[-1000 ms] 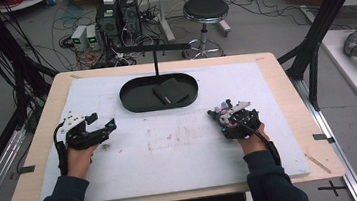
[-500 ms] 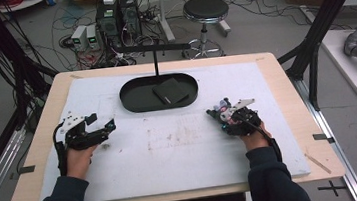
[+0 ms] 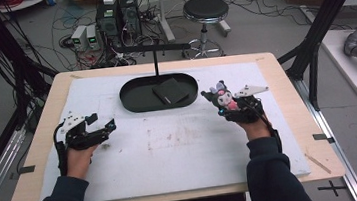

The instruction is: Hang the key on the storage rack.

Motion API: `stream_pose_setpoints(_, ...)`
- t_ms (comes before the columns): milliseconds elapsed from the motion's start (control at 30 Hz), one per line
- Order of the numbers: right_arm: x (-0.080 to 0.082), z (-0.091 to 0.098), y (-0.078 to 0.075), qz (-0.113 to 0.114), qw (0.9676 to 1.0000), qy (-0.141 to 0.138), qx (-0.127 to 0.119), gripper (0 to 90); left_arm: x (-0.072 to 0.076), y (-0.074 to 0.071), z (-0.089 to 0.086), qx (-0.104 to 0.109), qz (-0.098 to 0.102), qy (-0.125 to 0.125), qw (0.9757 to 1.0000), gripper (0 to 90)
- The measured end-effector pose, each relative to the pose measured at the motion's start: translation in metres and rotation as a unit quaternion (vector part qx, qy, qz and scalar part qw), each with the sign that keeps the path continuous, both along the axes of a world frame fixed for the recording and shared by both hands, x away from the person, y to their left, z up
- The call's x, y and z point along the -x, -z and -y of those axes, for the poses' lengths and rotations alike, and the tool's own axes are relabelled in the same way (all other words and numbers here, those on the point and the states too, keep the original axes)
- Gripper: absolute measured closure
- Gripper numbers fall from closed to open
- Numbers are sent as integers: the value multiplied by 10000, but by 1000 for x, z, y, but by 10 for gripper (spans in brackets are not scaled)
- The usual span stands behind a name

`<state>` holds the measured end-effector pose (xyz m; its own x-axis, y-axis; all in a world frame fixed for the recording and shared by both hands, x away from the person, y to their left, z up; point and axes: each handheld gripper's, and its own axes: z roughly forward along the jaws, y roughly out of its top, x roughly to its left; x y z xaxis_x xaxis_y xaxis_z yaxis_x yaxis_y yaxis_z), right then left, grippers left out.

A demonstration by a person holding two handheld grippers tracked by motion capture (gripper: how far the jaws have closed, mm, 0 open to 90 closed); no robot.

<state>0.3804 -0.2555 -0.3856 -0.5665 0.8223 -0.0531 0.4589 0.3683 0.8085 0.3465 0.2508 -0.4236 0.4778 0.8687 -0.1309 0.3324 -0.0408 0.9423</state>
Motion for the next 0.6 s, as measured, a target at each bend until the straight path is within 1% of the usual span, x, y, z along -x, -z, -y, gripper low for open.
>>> stream_pose_setpoints(100,-10,-8,-18,178,9998,-84,-24,414,0,0,0,-17,3,3,10000,219)
stream_pose_setpoints(167,-19,-16,-32,239,9996,-161,-13,414,0,0,0,-11,9,16,10000,219)
stream_pose_setpoints(267,-32,-25,-48,217,9994,-253,-59,415,0,0,0,-10,15,17,10000,220)
stream_pose_setpoints(333,-41,-32,-58,263,9992,-301,-40,415,1,0,0,5,13,14,10000,220)
stream_pose_setpoints(367,-45,-36,-62,258,9991,-327,-6,416,1,-1,0,-2,14,18,10000,220)
stream_pose_setpoints(400,-50,-39,-65,317,9988,-363,22,416,1,0,0,8,14,16,10000,220)
stream_pose_setpoints(467,-61,-48,-72,316,9987,-391,51,417,0,0,0,8,18,21,10000,220)
stream_pose_setpoints(500,-64,-50,-73,345,9985,-417,38,418,0,0,0,12,20,22,10000,220)
stream_pose_setpoints(567,-74,-57,-78,320,9986,-424,18,419,0,0,0,3,19,24,10000,220)
stream_pose_setpoints(600,-77,-60,-80,366,9983,-450,11,420,1,-1,0,13,25,17,10000,220)
